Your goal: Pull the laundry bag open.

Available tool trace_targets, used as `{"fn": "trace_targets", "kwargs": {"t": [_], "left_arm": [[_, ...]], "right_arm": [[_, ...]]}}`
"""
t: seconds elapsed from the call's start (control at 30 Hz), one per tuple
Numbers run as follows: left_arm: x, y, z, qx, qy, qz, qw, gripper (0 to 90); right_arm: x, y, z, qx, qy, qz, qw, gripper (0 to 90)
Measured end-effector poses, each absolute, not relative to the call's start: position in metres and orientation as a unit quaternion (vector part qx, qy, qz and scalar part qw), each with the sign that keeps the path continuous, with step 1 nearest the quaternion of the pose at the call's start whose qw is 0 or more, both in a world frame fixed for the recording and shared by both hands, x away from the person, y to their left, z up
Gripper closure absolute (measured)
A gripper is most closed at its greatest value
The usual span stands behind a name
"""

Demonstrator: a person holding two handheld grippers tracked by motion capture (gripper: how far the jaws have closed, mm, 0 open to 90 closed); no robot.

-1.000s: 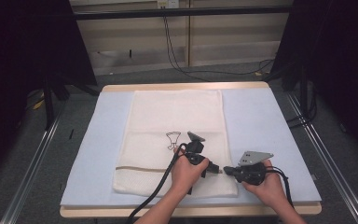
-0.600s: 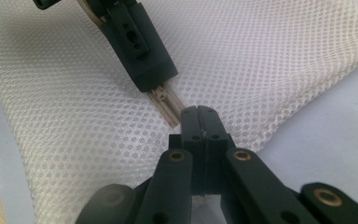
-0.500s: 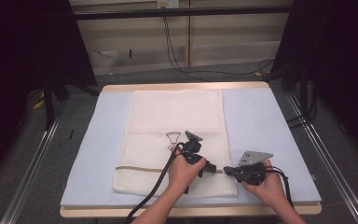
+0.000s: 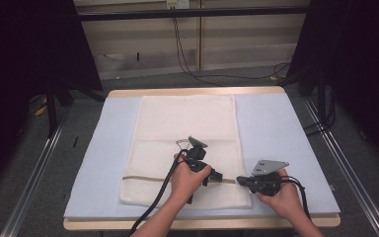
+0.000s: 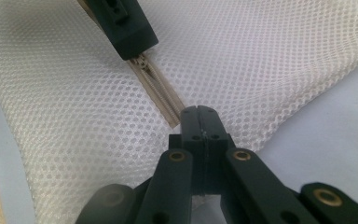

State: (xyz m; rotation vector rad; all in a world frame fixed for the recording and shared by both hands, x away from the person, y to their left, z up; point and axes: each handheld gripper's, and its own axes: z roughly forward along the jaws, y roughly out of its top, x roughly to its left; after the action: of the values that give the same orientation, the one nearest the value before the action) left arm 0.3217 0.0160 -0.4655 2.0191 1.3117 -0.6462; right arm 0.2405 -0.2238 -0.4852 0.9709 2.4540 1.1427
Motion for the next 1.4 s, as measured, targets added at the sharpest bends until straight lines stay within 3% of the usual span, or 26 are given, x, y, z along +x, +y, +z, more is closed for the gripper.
{"fn": "trace_targets", "kwargs": {"t": [1.4], "left_arm": [[0.324,0.058,-0.461,0.768,0.504,-0.230,0.322,87.5]], "right_arm": [[0.239,-0.222,-0.485,0.334,0.846,0.390,0.139,90.0]]}}
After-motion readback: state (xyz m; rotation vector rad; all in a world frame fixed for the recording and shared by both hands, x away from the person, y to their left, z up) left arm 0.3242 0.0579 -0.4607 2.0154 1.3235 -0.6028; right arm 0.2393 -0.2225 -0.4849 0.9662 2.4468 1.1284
